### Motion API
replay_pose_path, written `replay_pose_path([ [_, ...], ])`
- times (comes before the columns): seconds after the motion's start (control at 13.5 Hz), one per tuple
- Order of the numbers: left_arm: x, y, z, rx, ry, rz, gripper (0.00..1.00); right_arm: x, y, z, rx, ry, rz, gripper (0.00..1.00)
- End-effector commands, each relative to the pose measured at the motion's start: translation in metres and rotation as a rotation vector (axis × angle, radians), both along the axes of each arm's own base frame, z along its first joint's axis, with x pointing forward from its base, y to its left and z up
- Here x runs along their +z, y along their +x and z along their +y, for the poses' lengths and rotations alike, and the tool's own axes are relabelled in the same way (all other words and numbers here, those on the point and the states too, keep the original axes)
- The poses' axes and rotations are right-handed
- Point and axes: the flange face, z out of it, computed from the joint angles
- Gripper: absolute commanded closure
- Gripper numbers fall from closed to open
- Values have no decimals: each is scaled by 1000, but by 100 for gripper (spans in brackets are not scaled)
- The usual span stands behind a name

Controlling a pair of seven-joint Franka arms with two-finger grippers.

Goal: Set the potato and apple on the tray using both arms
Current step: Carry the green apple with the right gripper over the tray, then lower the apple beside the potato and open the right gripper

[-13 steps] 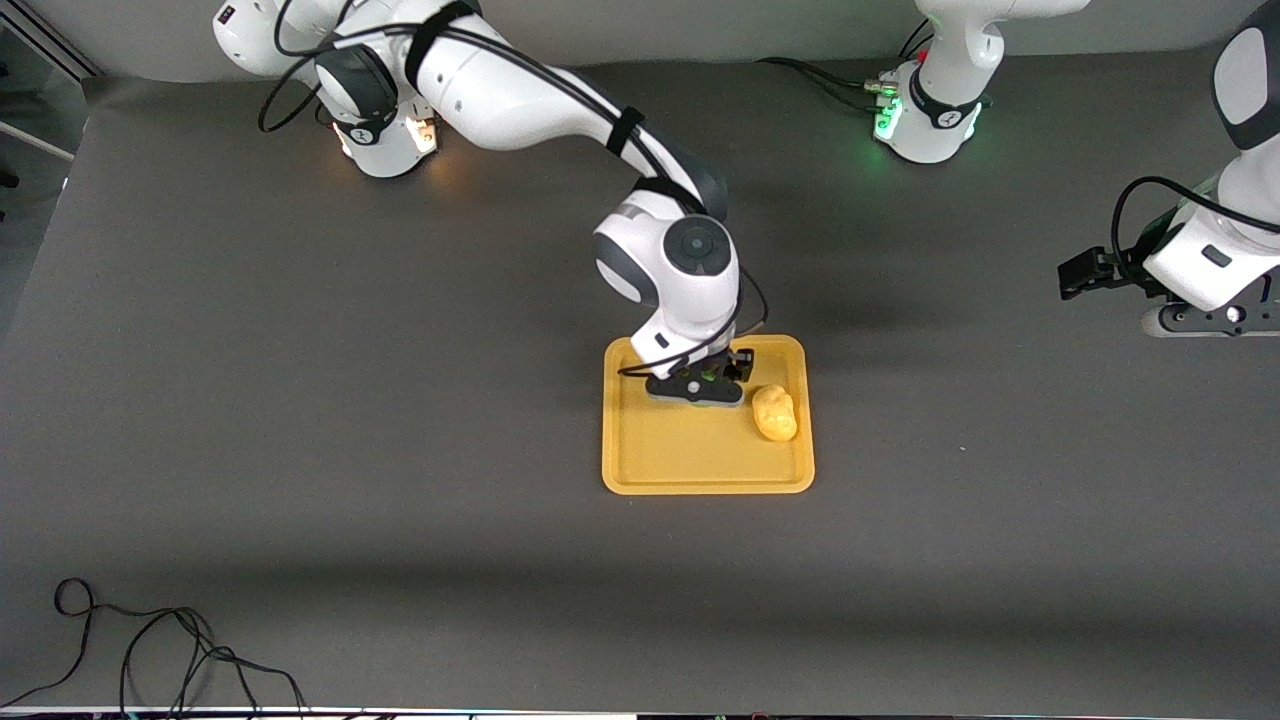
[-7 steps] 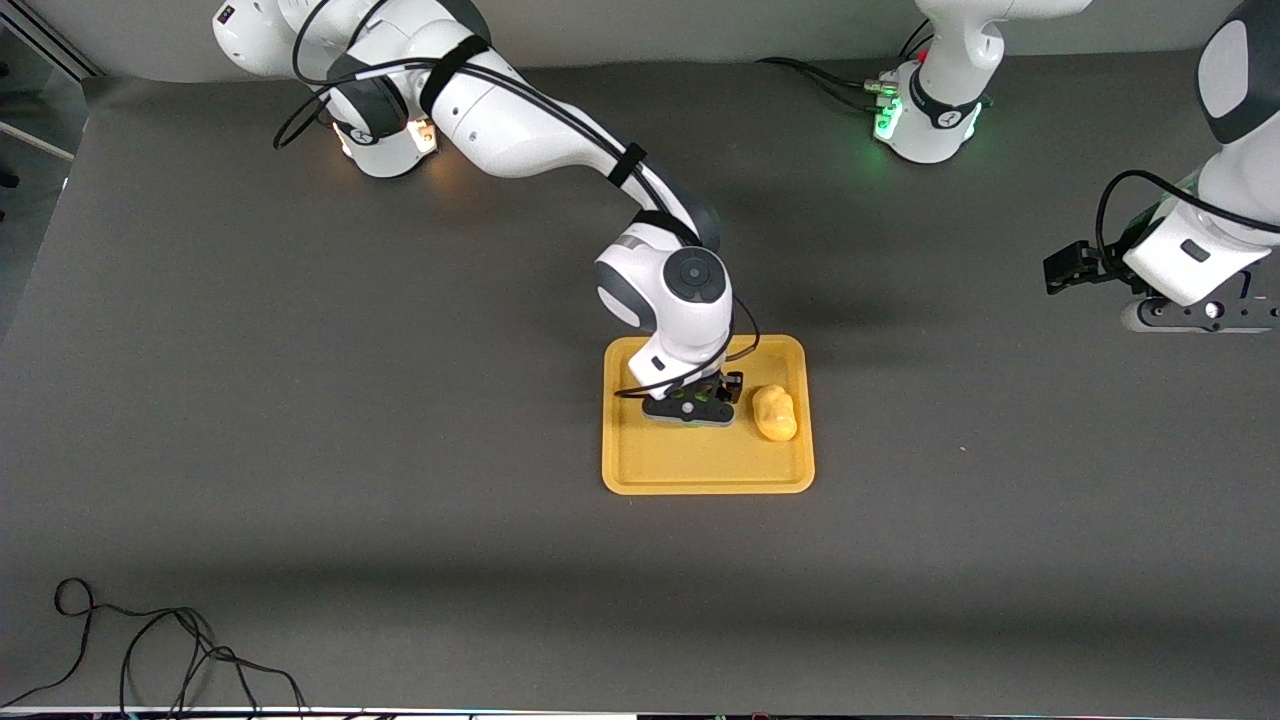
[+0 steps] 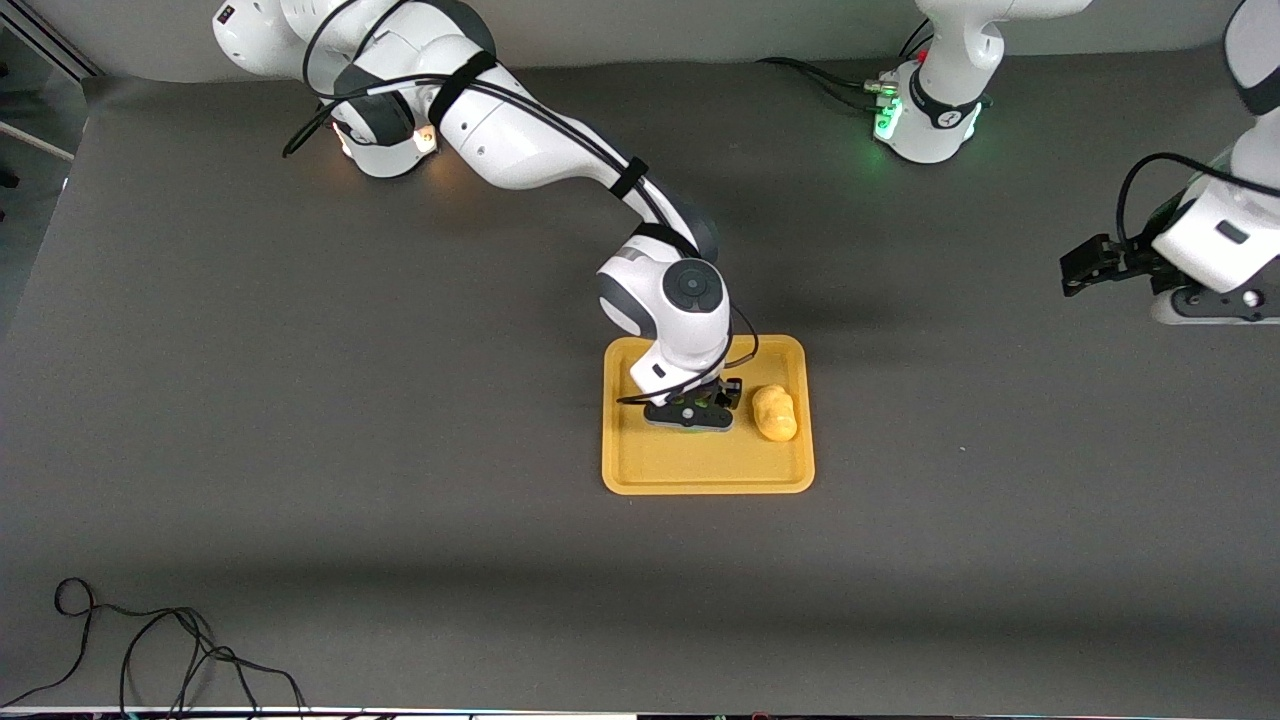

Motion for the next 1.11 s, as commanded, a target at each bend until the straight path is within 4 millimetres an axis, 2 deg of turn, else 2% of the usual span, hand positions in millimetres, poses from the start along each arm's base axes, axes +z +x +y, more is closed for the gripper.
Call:
replay_pose_path([
  [0.0, 12, -7, 0, 19, -14, 3, 0, 10, 7, 2, -1, 1, -34, 0],
  [0.22, 11, -7, 0, 11, -9, 20, 0, 37, 10, -2, -10, -20, -28, 0],
  [0.37, 18, -4, -6, 9, -1, 7, 0, 74, 11, -6, -20, -28, -21, 0],
  [0.52, 17, -5, -5, 13, -6, 12, 0, 130, 21, -25, -58, -25, -2, 0],
  [0.74, 17, -5, -6, 10, -11, 11, 0, 218, 25, -62, -72, -66, 26, 0],
  [0.82, 17, -5, -6, 9, -11, 13, 0, 237, 29, -79, -66, -87, 43, 0],
  [1.04, 17, -5, -6, 9, -11, 11, 0, 310, 47, -154, 3, -116, 79, 0],
])
